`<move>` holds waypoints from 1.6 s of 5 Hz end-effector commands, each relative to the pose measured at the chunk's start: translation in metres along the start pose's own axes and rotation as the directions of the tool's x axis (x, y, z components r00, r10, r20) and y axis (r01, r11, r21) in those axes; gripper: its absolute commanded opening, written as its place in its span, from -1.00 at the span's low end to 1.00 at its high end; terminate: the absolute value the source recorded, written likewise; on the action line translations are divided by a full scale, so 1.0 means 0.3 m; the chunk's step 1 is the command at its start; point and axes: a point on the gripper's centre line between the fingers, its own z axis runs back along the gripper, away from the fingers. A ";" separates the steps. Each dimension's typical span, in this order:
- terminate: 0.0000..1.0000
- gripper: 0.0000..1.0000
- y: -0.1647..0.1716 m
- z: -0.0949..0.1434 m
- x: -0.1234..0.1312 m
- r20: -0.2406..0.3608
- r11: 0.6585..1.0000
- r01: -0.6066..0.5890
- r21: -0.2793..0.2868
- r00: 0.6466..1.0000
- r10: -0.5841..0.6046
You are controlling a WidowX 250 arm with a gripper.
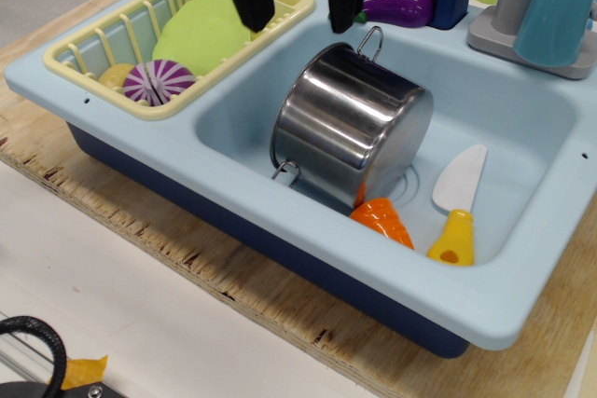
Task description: Flip pot upright which is in sink
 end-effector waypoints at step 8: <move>-1.00 -1.00 -0.183 -0.127 -0.054 0.049 0.975 -0.013 -0.220 0.998 0.025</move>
